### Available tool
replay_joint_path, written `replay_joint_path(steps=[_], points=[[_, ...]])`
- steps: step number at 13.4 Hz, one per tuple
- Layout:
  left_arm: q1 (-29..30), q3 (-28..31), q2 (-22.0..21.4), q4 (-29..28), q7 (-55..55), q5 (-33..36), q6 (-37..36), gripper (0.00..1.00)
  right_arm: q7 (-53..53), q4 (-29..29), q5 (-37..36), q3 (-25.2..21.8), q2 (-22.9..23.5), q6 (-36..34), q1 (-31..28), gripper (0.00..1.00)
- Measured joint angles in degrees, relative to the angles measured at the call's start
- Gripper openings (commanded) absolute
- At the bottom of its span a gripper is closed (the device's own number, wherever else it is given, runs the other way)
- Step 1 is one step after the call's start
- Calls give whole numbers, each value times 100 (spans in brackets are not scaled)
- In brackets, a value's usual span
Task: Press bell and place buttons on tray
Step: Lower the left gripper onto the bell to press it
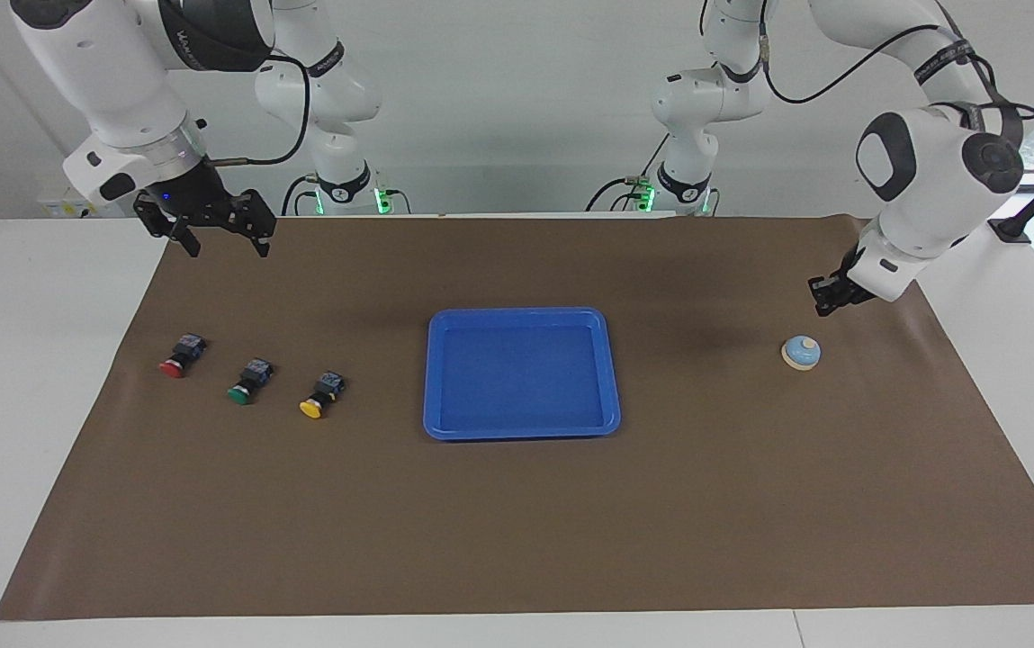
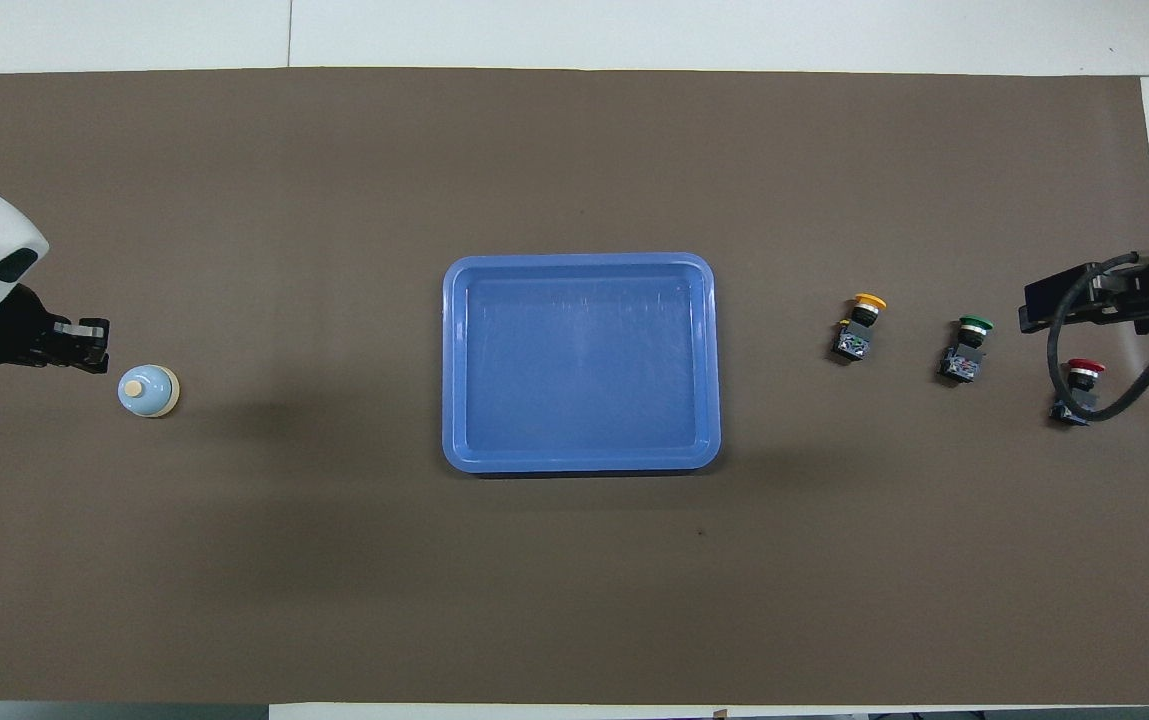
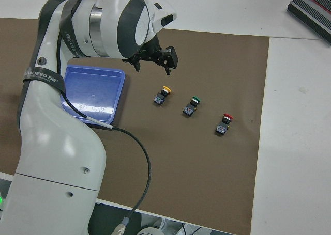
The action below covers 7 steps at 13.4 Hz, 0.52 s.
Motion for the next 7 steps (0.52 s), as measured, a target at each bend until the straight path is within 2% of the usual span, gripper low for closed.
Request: replay_joint_path(steps=[4,7], points=[[320,10,26,-743,90,7,1019,0,0,0,0,0,0,0,0,100],[381,5,51,-1051,115,7,1379,0,0,0,0,0,0,0,0,100]])
